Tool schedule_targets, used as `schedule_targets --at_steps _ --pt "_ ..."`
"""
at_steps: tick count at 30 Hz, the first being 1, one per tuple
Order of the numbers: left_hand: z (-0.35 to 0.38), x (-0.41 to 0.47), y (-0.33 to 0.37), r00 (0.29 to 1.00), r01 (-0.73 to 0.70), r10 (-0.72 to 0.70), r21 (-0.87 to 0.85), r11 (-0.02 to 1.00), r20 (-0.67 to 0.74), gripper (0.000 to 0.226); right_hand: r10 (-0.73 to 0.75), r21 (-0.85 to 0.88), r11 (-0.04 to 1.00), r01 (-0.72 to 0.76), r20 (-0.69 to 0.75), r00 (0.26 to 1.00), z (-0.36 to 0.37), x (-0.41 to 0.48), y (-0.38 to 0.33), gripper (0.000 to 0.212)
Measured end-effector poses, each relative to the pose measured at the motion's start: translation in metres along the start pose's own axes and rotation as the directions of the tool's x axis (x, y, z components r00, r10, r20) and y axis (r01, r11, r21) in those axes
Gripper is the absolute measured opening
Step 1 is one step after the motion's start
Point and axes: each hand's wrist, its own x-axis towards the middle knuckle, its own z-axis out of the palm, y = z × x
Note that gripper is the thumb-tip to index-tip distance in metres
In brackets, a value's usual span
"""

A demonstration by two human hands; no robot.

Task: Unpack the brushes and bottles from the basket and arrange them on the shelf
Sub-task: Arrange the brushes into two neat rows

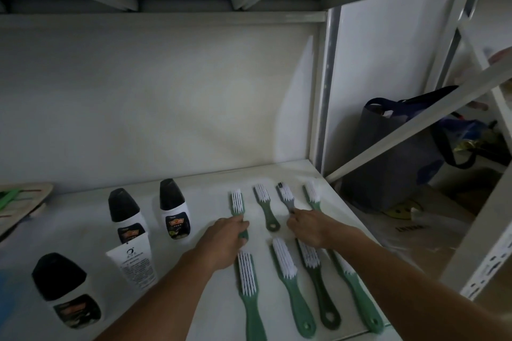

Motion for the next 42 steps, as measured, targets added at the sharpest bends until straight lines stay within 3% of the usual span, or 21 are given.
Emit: schedule_targets --at_steps 3,7,10,13,15,18,22,25,28,31,32,34,36,39,42 --pt "0.0 -0.001 0.001 1.0 -0.009 0.009 0.002 1.0 0.0 0.035 -0.006 -0.04 0.999 0.006 0.004 1.0 0.0 0.004 0.001 0.043" --pt "-0.002 -0.001 0.003 1.0 0.009 -0.009 -0.003 1.0 0.004 0.033 0.062 0.079 0.995 -0.062 -0.001 0.998 0.003 0.007 -0.003 0.047" --pt "0.001 0.0 0.001 1.0 0.011 -0.011 -0.004 1.0 -0.008 0.034 0.043 0.062 0.997 -0.044 0.022 0.999 0.003 0.007 -0.003 0.047" --pt "0.005 0.002 -0.003 1.0 0.01 -0.01 -0.014 1.0 -0.014 0.041 -0.005 0.005 1.0 0.005 0.008 1.0 0.002 0.007 0.0 0.038" --pt "0.009 0.004 -0.007 0.999 0.01 -0.014 -0.091 0.996 -0.043 0.046 -0.024 0.064 0.998 0.027 -0.046 0.999 -0.001 0.002 0.003 0.029" --pt "0.008 -0.003 -0.007 0.981 0.03 -0.076 -0.249 0.968 -0.178 0.043 0.027 -0.035 0.999 -0.029 -0.064 0.998 -0.009 -0.01 0.013 0.04" --pt "0.009 -0.057 0.013 0.882 -0.013 -0.116 -0.272 0.962 -0.456 0.029 0.093 -0.078 0.993 -0.094 -0.016 0.996 -0.007 -0.023 0.032 0.045" --pt "0.029 -0.111 0.022 0.905 -0.084 -0.031 -0.249 0.965 -0.424 0.044 0.076 -0.027 0.997 -0.077 -0.034 0.997 -0.008 -0.021 0.035 0.046" --pt "0.05 -0.135 0.022 0.909 -0.175 0.069 -0.227 0.958 -0.411 0.037 0.067 -0.002 0.998 -0.067 -0.035 0.997 -0.009 -0.019 0.037 0.046" --pt "0.055 -0.143 0.026 0.954 -0.171 0.046 -0.414 0.894 -0.295 0.046 0.048 -0.015 0.999 -0.048 -0.027 0.998 -0.01 -0.014 0.04 0.044" --pt "0.059 -0.144 0.027 0.943 -0.213 0.096 -0.358 0.909 -0.317 0.047 0.046 -0.009 0.999 -0.046 -0.026 0.999 -0.01 -0.014 0.04 0.042" --pt "0.068 -0.144 0.026 0.975 -0.149 0.083 -0.334 0.931 -0.204 0.029 0.045 0.016 0.999 -0.044 -0.036 0.998 -0.011 -0.011 0.04 0.039" --pt "0.084 -0.142 0.019 0.957 -0.098 0.052 -0.149 0.984 -0.284 0.025 0.056 0.009 0.998 -0.056 -0.038 0.998 -0.012 -0.013 0.039 0.038" --pt "0.085 -0.144 0.029 0.956 -0.173 0.137 -0.12 0.978 -0.259 0.038 0.036 0.04 0.999 -0.028 -0.211 0.977 -0.012 -0.033 0.034 0.04" --pt "0.073 -0.143 0.035 0.925 -0.268 0.243 -0.05 0.962 -0.292 0.034 -0.054 0.035 0.997 0.074 -0.394 0.918 0.003 -0.08 0.017 0.045"
